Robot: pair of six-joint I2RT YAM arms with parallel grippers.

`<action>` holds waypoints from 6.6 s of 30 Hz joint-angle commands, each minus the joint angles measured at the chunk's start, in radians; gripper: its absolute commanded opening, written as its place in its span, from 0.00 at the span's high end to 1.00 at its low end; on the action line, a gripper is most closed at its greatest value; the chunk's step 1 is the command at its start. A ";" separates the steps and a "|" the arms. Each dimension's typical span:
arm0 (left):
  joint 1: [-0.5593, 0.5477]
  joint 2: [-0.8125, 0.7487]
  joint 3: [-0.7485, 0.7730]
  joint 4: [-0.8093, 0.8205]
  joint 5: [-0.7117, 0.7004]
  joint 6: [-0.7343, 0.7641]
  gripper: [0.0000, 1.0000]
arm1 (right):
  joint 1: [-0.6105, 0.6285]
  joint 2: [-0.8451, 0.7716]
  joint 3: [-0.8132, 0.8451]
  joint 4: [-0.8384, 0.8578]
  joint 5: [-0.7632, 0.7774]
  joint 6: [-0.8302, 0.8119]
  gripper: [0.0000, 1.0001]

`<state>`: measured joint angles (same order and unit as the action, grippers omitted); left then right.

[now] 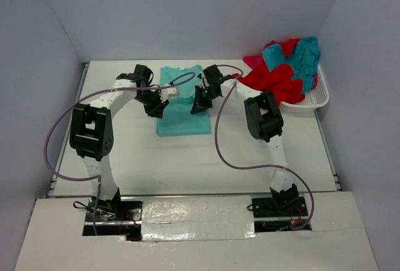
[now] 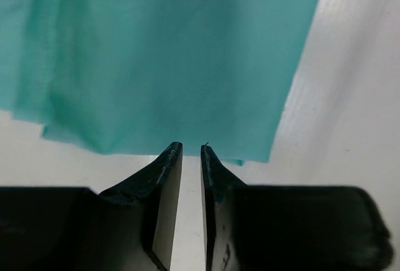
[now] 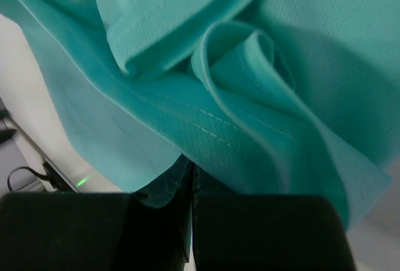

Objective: Fold and stack the t-shirts
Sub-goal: Grab one side of the 2/3 rectangular tshirt with both arms, then fold the long partially folded tshirt into a neat square

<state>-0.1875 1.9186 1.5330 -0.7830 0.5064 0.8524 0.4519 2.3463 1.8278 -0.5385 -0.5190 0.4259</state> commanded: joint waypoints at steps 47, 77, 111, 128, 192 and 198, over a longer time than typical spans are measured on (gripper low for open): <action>-0.182 -0.211 -0.534 0.318 -0.250 0.298 0.41 | -0.042 -0.361 -0.636 0.215 0.082 0.182 0.34; -0.187 -0.384 -0.585 0.206 -0.235 0.111 1.00 | -0.018 -0.551 -0.768 0.123 -0.016 0.065 1.00; -0.118 -0.399 -0.123 -0.138 0.004 -0.254 1.00 | -0.113 -0.860 -0.684 -0.227 -0.085 -0.045 1.00; -0.081 -0.040 -0.048 0.110 -0.115 -0.362 0.56 | -0.245 -0.400 -0.434 -0.121 -0.053 -0.041 0.58; -0.056 -0.285 -0.331 0.241 -0.040 -0.915 0.01 | -0.168 -0.647 -0.610 0.032 0.197 0.025 0.45; -0.064 -0.242 -0.395 0.292 -0.081 -1.003 0.01 | -0.141 -0.677 -0.739 0.100 0.160 0.060 0.45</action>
<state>-0.2558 1.6855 1.1370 -0.5625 0.4221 -0.0700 0.2970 1.7061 1.1049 -0.5293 -0.3302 0.4572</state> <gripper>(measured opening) 0.993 0.550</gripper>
